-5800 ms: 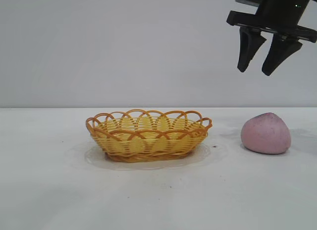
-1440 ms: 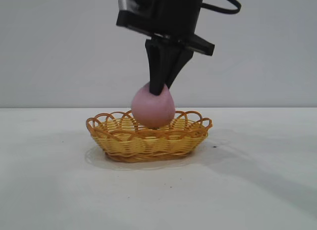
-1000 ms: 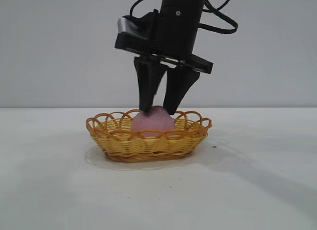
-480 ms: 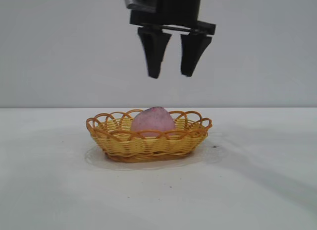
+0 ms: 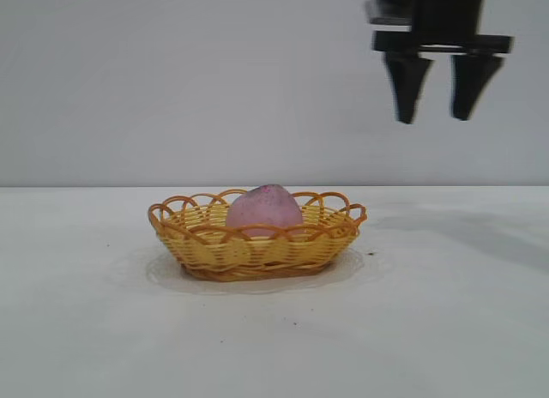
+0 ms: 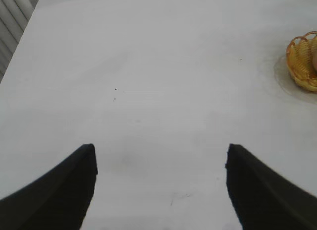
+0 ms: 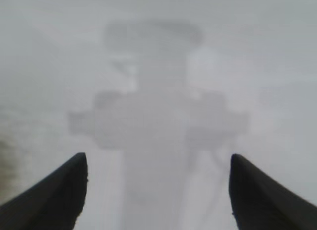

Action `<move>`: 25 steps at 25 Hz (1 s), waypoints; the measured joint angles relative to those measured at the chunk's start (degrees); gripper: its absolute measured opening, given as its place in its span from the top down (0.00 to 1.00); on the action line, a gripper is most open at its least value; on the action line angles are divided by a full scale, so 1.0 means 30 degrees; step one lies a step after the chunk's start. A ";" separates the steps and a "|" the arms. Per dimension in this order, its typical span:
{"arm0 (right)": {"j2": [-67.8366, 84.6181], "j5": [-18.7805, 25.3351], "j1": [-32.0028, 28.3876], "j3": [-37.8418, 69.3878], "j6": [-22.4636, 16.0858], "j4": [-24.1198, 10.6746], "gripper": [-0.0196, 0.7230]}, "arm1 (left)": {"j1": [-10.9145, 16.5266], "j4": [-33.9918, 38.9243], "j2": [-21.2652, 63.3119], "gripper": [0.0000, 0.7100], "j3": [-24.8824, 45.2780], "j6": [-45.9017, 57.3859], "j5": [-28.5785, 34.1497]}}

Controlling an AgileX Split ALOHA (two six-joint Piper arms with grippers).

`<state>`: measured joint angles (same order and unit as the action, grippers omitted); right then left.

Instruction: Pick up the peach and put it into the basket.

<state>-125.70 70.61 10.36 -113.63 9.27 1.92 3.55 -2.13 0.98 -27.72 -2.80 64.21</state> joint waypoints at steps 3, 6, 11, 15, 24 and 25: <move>0.0000 0.0000 -0.1552 0.0000 -0.0360 0.0000 0.29 | 0.0000 0.0000 0.0000 0.32 0.0000 0.0000 0.0000; 0.0000 0.0000 -0.2610 0.0000 -0.0445 0.0000 0.29 | 0.0000 0.0000 0.0000 0.32 0.0000 0.0000 0.0000; 0.0255 0.0009 -0.3417 0.0000 -0.0489 0.0364 0.29 | 0.0000 0.0000 0.0000 0.32 0.0000 0.0000 0.0000; 0.1668 0.0058 -0.3453 0.0278 -0.0489 0.1001 0.29 | 0.0000 0.0000 0.0000 0.32 0.0000 0.0000 0.0000; 0.9062 0.0150 -0.3453 0.6298 -0.0489 0.1176 0.29 | 0.0000 0.0000 0.0000 0.32 0.0000 0.0033 0.0000; 1.0184 0.0180 -0.3453 0.7245 -0.0489 0.1176 0.29 | 0.0000 0.0000 0.0000 0.32 0.0000 0.0033 0.0000</move>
<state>-95.14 71.15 0.00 -91.90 7.80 5.45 3.55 -2.13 0.98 -27.72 -2.71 64.21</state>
